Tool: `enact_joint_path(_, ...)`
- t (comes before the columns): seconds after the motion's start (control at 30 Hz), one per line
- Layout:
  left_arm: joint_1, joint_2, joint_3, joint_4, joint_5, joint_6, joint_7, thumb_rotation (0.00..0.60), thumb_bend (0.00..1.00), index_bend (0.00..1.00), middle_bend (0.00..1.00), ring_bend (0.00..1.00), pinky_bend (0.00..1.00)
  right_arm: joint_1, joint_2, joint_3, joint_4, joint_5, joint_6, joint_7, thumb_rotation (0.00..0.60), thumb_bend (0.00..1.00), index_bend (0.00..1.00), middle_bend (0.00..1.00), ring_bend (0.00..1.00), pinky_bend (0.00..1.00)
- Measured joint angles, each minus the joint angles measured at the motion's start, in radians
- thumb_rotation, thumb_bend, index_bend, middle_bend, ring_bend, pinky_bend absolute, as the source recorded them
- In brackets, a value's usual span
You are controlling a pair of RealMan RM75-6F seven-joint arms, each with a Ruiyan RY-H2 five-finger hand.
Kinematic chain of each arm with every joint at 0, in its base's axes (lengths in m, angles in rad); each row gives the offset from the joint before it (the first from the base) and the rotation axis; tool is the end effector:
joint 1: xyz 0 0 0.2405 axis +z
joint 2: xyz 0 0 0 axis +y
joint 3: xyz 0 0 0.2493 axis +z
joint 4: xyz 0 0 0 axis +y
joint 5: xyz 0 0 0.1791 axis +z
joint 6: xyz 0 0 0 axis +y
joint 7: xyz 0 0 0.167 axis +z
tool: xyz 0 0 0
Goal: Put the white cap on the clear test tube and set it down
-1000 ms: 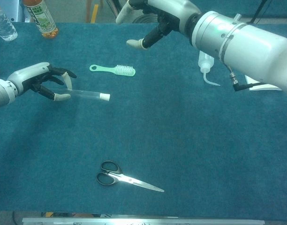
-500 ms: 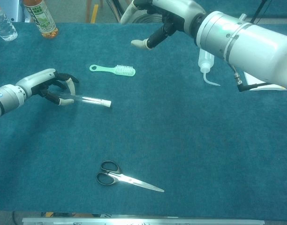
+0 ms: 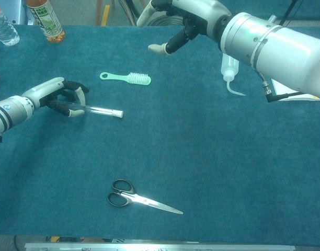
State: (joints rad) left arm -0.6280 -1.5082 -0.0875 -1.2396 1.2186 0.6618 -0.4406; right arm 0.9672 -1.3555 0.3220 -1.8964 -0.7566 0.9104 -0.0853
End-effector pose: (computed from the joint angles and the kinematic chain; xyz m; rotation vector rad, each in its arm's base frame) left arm -0.2529 0.3327 -0.0079 -1.6127 -1.7031 -0.8300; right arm -0.0212 -0.3479 0.0463 1.8100 -1.5189 1.2825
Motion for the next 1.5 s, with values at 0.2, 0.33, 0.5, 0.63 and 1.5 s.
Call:
enact_joint_path(0.2, 0.000, -0.006, 0.003, 0.006, -0.003, -0.007, 0.027, 0.595, 0.34, 0.60, 0.16, 0.00, 0.13, -0.002, 0.003, -0.001, -0.001, 0.001, -0.001, 0.001, 0.600, 0.26, 0.33, 0.18, 0.00, 0.02)
enact_joint_path(0.33, 0.000, -0.006, 0.005, 0.005, -0.006, -0.010, 0.048, 0.555, 0.34, 0.55, 0.14, 0.00, 0.12, -0.004, 0.006, 0.000, -0.003, 0.000, -0.001, 0.002, 0.600, 0.26, 0.33, 0.18, 0.00, 0.02)
enact_joint_path(0.5, 0.002, -0.005, 0.004, -0.001, -0.014, -0.013, 0.065, 0.534, 0.34, 0.49, 0.13, 0.00, 0.12, -0.007, 0.009, 0.002, -0.008, -0.004, 0.001, 0.006, 0.600, 0.26, 0.33, 0.18, 0.00, 0.02)
enact_joint_path(0.63, 0.004, -0.005, 0.003, -0.005, -0.018, -0.013, 0.075, 0.525, 0.34, 0.48, 0.12, 0.00, 0.12, -0.010, 0.011, 0.001, -0.009, -0.007, 0.002, 0.008, 0.600, 0.26, 0.33, 0.18, 0.00, 0.02)
enact_joint_path(1.5, 0.024, 0.104, -0.005, -0.134, 0.044, 0.094, 0.151, 0.386, 0.34, 0.30, 0.07, 0.00, 0.10, -0.049, 0.043, -0.016, -0.021, -0.039, 0.021, 0.015, 0.600, 0.26, 0.33, 0.18, 0.00, 0.02)
